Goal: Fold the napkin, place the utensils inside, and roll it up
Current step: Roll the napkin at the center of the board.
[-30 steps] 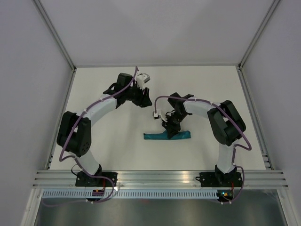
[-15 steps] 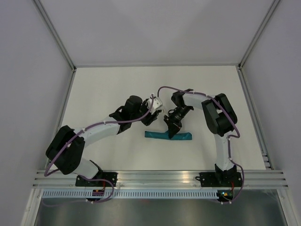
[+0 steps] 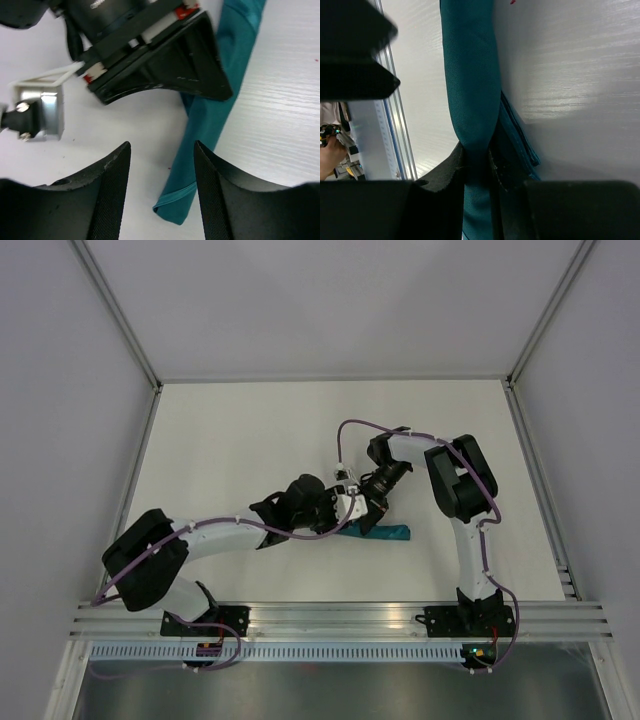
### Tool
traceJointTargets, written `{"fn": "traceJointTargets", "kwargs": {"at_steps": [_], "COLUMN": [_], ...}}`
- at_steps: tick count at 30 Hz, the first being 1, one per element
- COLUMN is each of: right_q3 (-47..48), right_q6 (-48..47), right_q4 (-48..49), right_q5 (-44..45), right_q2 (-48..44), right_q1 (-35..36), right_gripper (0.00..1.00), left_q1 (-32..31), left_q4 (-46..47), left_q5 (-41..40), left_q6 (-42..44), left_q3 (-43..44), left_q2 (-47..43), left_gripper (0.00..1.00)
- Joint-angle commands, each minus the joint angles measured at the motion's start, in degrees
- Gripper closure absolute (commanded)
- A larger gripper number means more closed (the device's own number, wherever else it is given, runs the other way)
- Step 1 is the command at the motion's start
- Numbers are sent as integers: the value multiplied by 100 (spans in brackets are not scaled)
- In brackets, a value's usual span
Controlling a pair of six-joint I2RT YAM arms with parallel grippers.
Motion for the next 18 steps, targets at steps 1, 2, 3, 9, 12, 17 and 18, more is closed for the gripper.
{"fn": "traceJointTargets", "kwargs": {"at_steps": [1, 2, 3, 9, 12, 17, 18], "right_q3": [28, 46, 55, 81, 90, 81, 72], "right_q6": [-395, -369, -351, -298, -298, -316, -325], "right_q4": [484, 484, 493, 493, 484, 467, 467], "right_q5": [799, 799, 799, 816, 825, 834, 825], "right_q2": [385, 411, 411, 455, 464, 464, 464], "right_q1": [-48, -56, -48, -56, -56, -56, -65], "right_gripper": [85, 85, 85, 85, 85, 85, 85], "left_q1": [-375, -455, -543, -930, -939, -939, -939], "left_q4": [300, 344, 379, 959, 1153, 1205, 1206], "left_q5": [105, 61, 35, -369, -536, -834, -888], "left_q6": [657, 728, 798, 1114, 1133, 1106, 1124], "left_q3": [-154, -241, -286, -497, -419, -181, -128], "left_q2": [151, 195, 230, 581, 705, 1099, 1153], "left_gripper": [41, 41, 41, 40, 39, 38, 38]}}
